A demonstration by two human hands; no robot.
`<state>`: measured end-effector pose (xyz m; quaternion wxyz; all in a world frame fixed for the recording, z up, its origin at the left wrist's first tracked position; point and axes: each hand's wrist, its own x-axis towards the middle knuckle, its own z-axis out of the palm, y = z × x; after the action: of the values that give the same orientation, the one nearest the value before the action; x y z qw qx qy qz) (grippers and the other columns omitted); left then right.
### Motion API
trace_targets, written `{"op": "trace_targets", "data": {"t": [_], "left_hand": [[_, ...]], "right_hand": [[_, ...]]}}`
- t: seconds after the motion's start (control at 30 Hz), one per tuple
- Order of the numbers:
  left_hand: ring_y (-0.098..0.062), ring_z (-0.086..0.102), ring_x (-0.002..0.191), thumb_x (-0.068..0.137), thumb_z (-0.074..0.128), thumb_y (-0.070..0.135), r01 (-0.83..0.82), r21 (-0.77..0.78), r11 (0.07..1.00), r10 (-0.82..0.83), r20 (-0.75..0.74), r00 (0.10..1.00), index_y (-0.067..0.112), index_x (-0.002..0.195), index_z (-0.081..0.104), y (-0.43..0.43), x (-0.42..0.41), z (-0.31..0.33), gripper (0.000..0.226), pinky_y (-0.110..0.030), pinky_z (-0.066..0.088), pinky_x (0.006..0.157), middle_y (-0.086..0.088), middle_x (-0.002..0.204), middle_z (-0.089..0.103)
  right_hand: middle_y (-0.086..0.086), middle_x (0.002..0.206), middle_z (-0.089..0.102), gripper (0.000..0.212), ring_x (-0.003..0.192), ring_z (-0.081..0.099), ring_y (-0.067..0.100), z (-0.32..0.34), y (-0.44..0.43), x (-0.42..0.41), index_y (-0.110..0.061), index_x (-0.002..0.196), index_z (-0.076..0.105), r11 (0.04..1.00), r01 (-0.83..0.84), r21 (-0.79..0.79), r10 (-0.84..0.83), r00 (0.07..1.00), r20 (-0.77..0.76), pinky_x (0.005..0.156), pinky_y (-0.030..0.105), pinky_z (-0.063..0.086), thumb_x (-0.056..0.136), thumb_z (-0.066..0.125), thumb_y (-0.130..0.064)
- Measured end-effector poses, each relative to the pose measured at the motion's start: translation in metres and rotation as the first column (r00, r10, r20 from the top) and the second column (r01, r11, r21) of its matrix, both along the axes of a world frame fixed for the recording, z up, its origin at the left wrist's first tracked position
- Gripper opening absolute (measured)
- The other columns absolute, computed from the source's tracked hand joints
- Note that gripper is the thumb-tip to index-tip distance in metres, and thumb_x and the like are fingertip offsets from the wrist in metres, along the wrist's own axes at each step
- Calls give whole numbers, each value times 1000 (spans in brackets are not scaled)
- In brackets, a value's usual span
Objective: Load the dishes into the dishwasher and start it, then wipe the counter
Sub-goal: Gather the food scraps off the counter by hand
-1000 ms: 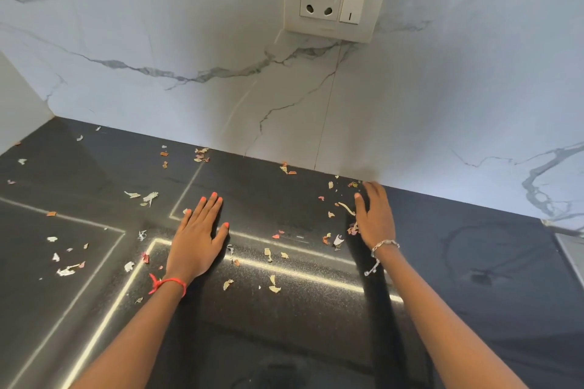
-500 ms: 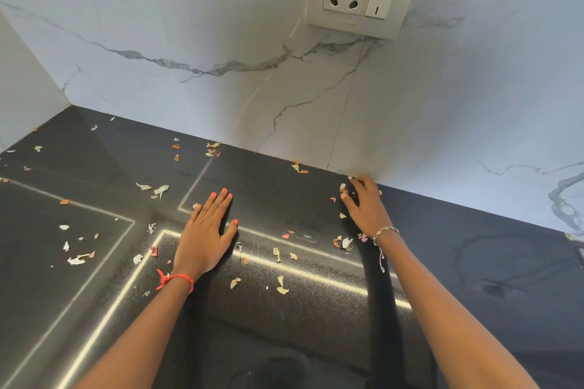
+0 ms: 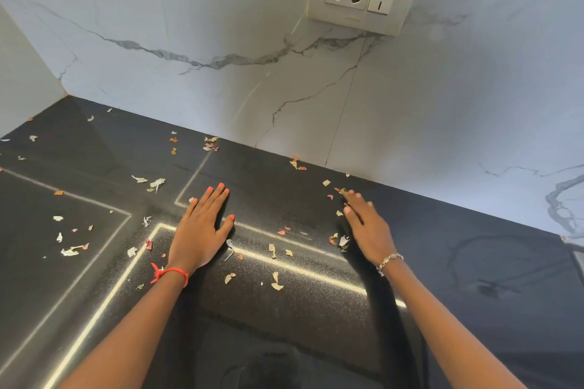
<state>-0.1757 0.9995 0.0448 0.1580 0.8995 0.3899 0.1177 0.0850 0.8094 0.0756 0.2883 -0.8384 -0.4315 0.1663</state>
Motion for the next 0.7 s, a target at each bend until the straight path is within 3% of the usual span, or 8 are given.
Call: {"op": "trace_targets", "data": {"t": [0.1, 0.17, 0.33, 0.47, 0.53, 0.6, 0.67, 0.7], "left_hand": [[-1, 1, 141, 83, 10, 62, -2, 1, 1000, 2, -6, 1000, 21, 149, 19, 0, 0, 0, 78, -26, -2, 116, 11, 155, 12], [-2, 1, 141, 83, 11, 62, -4, -1, 1000, 4, -4, 1000, 22, 149, 20, 0, 0, 0, 78, -26, -2, 116, 11, 155, 12], [0, 0, 141, 83, 11, 63, -5, -14, 1000, 5, 1, 1000, 22, 149, 20, 0, 0, 1, 78, -24, -4, 115, 12, 155, 12], [0, 0, 141, 83, 12, 62, -6, -10, 1000, 6, 10, 1000, 23, 149, 20, 0, 0, 1, 77, -24, -4, 115, 13, 154, 11], [0, 0, 141, 83, 12, 62, -6, -11, 1000, 6, 9, 1000, 23, 149, 20, 0, -1, 0, 77, -24, -4, 116, 13, 154, 11], [-1, 1, 141, 84, 12, 62, -8, -13, 1000, 8, 14, 1000, 23, 149, 21, 0, -1, -1, 77, -25, -3, 116, 12, 154, 12], [-2, 2, 142, 84, 13, 62, -6, -15, 1000, 7, 20, 1000, 22, 149, 22, 0, 0, -1, 76, -27, -1, 117, 12, 154, 13], [-2, 3, 142, 84, 13, 62, -6, -17, 1000, 7, 24, 1000, 22, 149, 22, 0, 0, -1, 76, -27, -1, 117, 12, 154, 14]], "right_hand": [[-24, 141, 20, 43, 133, 10, -2, 3, -2, -20, -30, 142, 31, 980, -182, 82, 192, 974, -124, 112, 25, 12, 99, 36, -31], [-19, 144, 27, 43, 136, 21, 0, 4, 7, -16, -28, 141, 34, 967, -147, 208, 187, 965, -185, 114, 26, 19, 98, 39, -28], [0, 152, 27, 47, 141, 25, 19, 10, 42, 20, -16, 144, 31, 999, -41, -27, 43, 995, 90, 114, 31, 18, 100, 34, -32], [7, 143, 44, 40, 134, 39, 23, 4, 47, 23, -11, 136, 45, 999, -38, -21, 40, 990, 137, 110, 30, 28, 99, 41, -24], [8, 127, 59, 31, 120, 53, 23, 1, 44, 22, -9, 123, 59, 992, -24, 120, 13, 995, 98, 100, 22, 39, 95, 49, -17], [8, 104, 68, 21, 95, 64, 21, 3, 43, 22, -7, 106, 69, 948, 37, 317, -51, 998, 38, 80, 6, 44, 91, 55, -7], [7, 97, 66, 20, 82, 60, 16, 4, 46, 26, -7, 100, 70, 919, 66, 388, -77, 997, 11, 75, 10, 46, 88, 55, -1], [5, 103, 64, 21, 88, 59, 16, 4, 48, 29, -8, 103, 69, 933, 62, 355, -68, 998, 6, 82, 17, 47, 88, 55, -3]]}}
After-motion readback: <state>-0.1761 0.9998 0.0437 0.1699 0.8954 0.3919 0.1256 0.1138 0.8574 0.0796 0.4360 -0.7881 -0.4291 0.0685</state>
